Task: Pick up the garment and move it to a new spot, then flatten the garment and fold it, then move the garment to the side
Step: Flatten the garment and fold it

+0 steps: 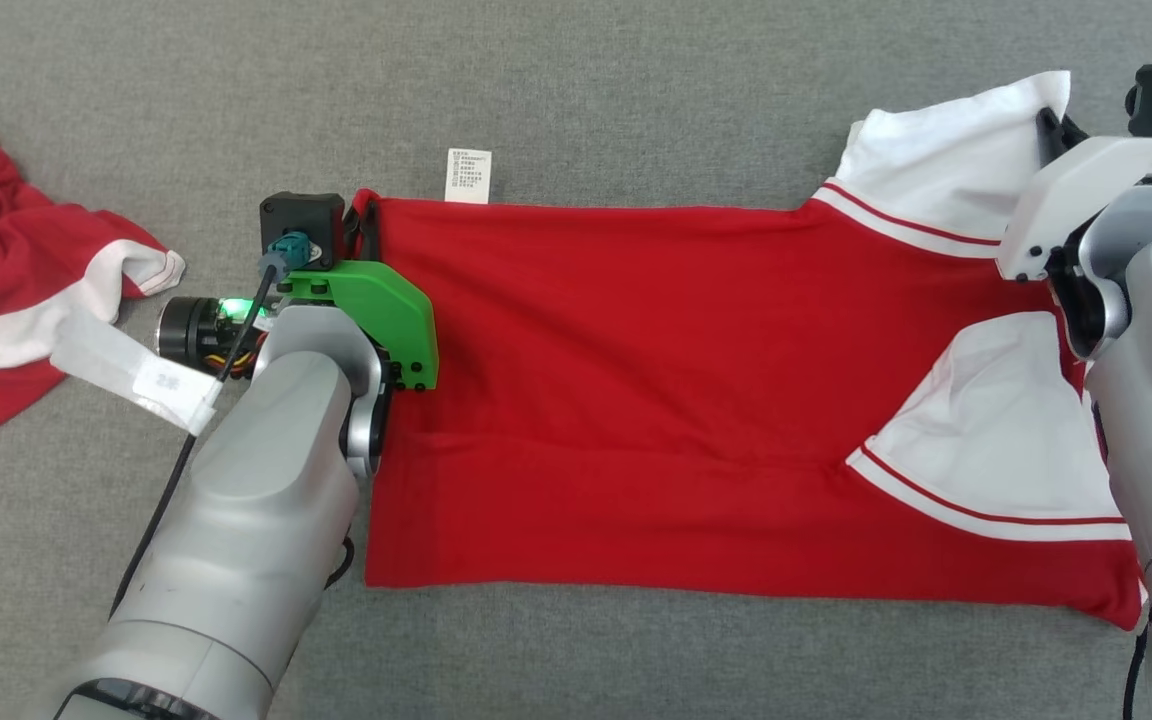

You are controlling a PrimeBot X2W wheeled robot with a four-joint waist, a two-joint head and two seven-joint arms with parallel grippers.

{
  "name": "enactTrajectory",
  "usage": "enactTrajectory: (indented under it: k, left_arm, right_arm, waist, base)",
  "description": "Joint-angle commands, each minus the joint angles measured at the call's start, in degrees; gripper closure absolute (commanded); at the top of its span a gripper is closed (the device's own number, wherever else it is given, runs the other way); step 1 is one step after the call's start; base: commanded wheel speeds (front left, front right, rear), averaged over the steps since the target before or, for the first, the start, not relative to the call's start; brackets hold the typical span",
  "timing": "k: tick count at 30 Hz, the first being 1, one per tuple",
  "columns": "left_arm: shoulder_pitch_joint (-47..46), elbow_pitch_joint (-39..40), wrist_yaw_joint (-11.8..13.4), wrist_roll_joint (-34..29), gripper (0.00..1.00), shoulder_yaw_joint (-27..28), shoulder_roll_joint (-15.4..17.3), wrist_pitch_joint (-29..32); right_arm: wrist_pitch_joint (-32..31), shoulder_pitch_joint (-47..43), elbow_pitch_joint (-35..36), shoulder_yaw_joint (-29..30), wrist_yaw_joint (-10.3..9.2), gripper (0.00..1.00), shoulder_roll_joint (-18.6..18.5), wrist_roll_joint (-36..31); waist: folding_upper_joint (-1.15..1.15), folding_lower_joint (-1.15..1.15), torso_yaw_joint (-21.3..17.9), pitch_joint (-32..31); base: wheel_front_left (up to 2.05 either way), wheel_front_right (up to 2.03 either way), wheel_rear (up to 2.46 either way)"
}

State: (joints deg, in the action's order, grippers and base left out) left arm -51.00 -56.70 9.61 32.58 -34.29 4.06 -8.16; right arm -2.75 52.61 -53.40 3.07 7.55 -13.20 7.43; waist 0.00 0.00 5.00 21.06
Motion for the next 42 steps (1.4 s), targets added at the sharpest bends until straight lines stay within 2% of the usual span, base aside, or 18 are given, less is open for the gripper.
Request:
enactTrajectory:
  k: [1,9,13,19,26,31,34,42]
  left_arm:
    - [1.07,-0.64,-0.57,0.33,1.0,0.09,0.65,-0.96]
    - [2.7,-2.9,-3.44,0.3,1.0,-0.82,1.04,-4.3]
    - [3.99,-3.75,-4.1,0.03,1.0,-1.31,1.13,-5.39]
    - [6.42,-3.49,-4.83,-0.52,1.0,-1.54,2.18,-6.62]
    - [10.69,1.41,-3.47,-2.17,1.0,-0.4,3.75,-7.05]
    - [16.92,8.02,-2.2,-3.69,1.0,1.29,5.25,-7.07]
    - [20.39,11.19,-2.45,-4.68,1.0,2.06,6.12,-7.07]
    - [26.09,14.02,-2.38,-5.9,1.0,3.91,7.62,-7.04]
  right_arm:
    - [1.33,-1.57,-0.6,-0.7,-0.12,1.0,0.19,1.02]
    - [6.74,-3.71,0.24,-6.19,-0.12,1.0,-0.85,5.07]
    - [7.02,-5.52,1.81,-9.47,-0.12,1.0,-1.61,8.06]
    - [4.14,-10.12,6.19,-16.3,-0.12,1.0,-3.73,13.01]
    - [1.26,-16.49,12.28,-20.89,-0.11,1.0,-6.18,18.73]
    - [-2.31,-21.42,17.37,-22.56,-0.11,1.0,-8.15,21.79]
    - [-5.12,-24.63,21.41,-23.46,-0.11,1.0,-9.38,23.0]
    - [-11.47,-32.07,31.01,-21.67,-0.11,1.0,-11.45,22.27]
  waist:
    - [0.0,0.0,-2.41,-3.24]
    - [0.0,0.0,-5.48,-6.32]
    - [0.0,0.0,-6.5,-7.45]
    - [0.0,0.0,-7.36,-9.04]
    - [0.0,0.0,-7.72,-10.62]
    - [0.0,0.0,-7.88,-12.38]
    - [0.0,0.0,-8.15,-13.34]
    - [0.0,0.0,-9.64,-15.06]
  base:
    - [0.0,0.0,0.0]
    - [0.0,0.0,0.0]
    - [0.0,0.0,0.0]
    - [0.0,0.0,0.0]
    - [0.0,0.0,0.0]
    - [0.0,0.0,0.0]
    - [0.0,0.0,0.0]
    - [0.0,0.0,0.0]
